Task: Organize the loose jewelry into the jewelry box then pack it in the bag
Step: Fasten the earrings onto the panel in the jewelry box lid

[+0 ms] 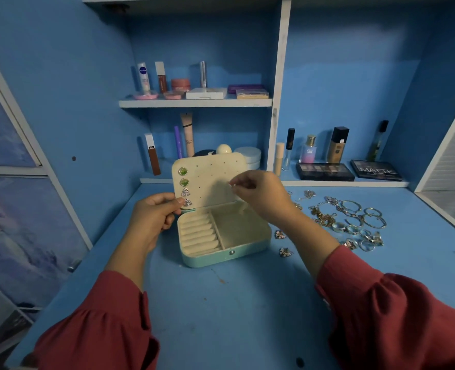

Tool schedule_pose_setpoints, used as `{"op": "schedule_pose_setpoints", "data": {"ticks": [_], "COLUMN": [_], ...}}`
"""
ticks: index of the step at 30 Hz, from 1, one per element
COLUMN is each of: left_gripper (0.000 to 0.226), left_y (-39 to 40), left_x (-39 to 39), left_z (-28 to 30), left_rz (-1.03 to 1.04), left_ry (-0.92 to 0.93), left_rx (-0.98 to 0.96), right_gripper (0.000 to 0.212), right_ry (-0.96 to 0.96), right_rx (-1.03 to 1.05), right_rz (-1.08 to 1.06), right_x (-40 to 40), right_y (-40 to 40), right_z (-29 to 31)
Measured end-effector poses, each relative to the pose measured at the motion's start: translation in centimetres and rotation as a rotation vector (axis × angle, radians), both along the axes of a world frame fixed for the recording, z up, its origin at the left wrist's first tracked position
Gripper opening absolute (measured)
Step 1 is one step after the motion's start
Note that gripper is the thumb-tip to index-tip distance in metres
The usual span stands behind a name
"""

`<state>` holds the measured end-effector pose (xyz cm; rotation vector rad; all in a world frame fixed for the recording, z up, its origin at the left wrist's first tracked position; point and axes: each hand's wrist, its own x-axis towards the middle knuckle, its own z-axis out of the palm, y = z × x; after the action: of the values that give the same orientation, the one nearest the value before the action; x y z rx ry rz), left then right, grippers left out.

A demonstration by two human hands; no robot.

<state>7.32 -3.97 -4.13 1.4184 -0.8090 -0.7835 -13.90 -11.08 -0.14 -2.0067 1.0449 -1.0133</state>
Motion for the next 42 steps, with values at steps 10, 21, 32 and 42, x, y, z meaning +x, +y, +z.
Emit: {"op": "schedule_pose_setpoints", "data": {"ticks": [10,21,32,42], "left_gripper": [0.005,0.005,0.006,0.007], "left_y": [0.3,0.3,0.4,0.6], "left_x": [0.2,0.2,0.2,0.3], "left_z": [0.0,0.1,0.1,0.2], "left_rz": [-0.054,-0.059,-0.062,-0.085], "left_ry": [0.049,0.050,0.048,0.030], "left_rx": [-0.018,-0.018,-0.021,-0.018], "right_gripper": [0.014,0.014,0.019,0.033], "right_ry": [-0.339,-0.300,-0.167,-0.067], "right_rx": [0.062,-0.004,-0.235,-0.292], "right_rz": [0.040,0.011,0.037,-0.249], "right_x": [7.0,6.6,6.6,6.8], "right_y": [0.5,0.3,0.2,0.3], "right_z": [-0.1,-0.5,-0.2,0.2]}}
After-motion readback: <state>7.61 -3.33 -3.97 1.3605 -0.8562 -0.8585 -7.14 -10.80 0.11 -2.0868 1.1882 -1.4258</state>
